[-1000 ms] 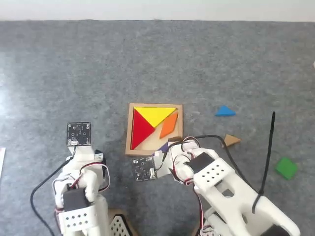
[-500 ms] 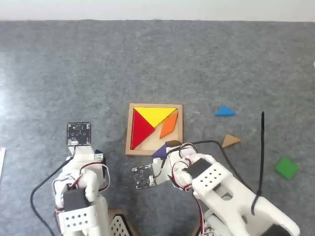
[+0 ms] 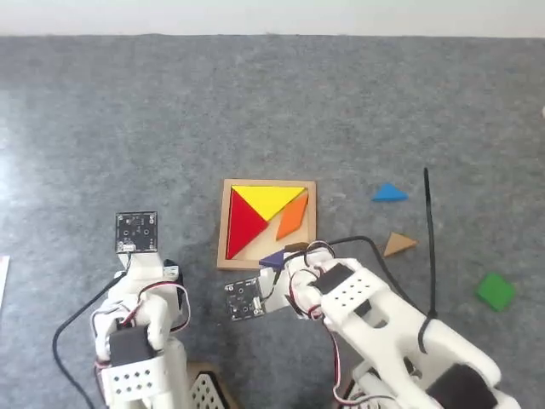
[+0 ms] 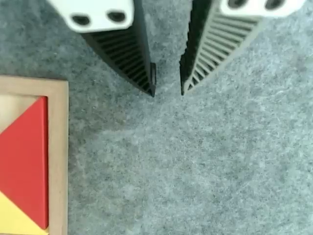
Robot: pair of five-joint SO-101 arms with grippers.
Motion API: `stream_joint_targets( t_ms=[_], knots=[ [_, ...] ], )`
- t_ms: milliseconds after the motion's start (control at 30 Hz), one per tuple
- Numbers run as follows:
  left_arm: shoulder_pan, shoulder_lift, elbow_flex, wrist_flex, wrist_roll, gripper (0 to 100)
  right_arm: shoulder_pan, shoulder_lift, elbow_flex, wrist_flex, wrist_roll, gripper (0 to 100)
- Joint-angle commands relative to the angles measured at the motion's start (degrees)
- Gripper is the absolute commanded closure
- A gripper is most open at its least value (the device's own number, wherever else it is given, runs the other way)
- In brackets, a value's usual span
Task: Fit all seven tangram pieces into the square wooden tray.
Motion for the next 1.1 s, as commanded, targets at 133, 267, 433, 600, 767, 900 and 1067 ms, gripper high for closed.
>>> stream_joint_targets(
  t_ms=[133,267,433,600,767,900,1067],
  knots=[
    [0.1,-1.1,-0.7,0.2,-0.1,92,0.9,0.3,-1.8,-1.8,1.0,87.1],
    [0.1,-1.1,-0.7,0.2,-0.1,92,0.9,-0.6,-1.7,-1.8,0.9,87.4],
    [0.1,-1.1,-0.7,0.2,-0.1,92,1.1,-5.1,-1.7,-1.4,-2.5,92.9],
    [0.1,-1.1,-0.7,0.2,-0.1,92,1.7,-8.2,-1.8,-1.4,-6.6,98.7],
    [0.1,-1.1,-0.7,0.2,-0.1,92,2.1,-8.2,-3.7,0.0,-8.7,99.1],
    [0.1,-1.1,-0.7,0.2,-0.1,92,3.6,-8.2,-9.9,7.1,-8.0,99.1],
    [0.1,-1.1,-0.7,0.2,-0.1,92,4.4,-5.1,-18.6,18.9,-0.4,99.1]
  ],
)
